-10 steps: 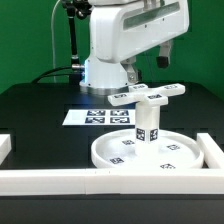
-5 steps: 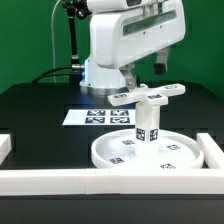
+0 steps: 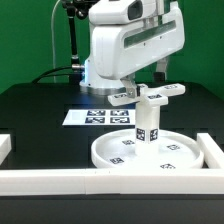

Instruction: Assemble round table

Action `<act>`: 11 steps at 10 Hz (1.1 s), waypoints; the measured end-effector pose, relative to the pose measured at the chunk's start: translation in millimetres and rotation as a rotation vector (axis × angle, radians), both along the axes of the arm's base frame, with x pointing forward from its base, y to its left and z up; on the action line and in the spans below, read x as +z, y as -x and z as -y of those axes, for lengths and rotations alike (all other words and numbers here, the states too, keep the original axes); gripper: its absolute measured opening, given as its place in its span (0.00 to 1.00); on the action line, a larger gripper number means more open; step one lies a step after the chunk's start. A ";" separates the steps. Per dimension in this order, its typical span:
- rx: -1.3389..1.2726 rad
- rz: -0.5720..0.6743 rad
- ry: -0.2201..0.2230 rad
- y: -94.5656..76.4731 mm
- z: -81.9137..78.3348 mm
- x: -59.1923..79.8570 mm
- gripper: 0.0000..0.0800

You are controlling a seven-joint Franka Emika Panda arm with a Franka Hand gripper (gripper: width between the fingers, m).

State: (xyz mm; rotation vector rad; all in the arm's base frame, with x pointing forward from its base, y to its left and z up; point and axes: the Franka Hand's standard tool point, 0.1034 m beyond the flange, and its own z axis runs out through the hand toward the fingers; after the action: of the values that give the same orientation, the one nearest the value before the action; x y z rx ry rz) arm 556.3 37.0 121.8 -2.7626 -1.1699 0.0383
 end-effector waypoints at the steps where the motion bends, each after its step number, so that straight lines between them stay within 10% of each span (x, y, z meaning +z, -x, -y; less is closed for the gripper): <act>1: 0.000 -0.004 0.000 0.4 0.9 -2.6 0.81; 6: -0.012 -0.019 0.002 4.2 3.9 -9.9 0.81; 9: -0.016 -0.020 0.002 4.1 3.5 -10.0 0.55; 11: -0.017 -0.020 0.002 4.1 3.7 -10.0 0.55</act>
Offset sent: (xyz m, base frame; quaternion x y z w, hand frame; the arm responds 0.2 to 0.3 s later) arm -0.0033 -0.0023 -0.0035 0.0023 -0.0023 -0.0098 0.9999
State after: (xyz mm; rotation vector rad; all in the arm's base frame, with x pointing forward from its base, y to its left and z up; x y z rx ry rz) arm 552.2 33.3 111.9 -2.7673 -1.1426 0.0650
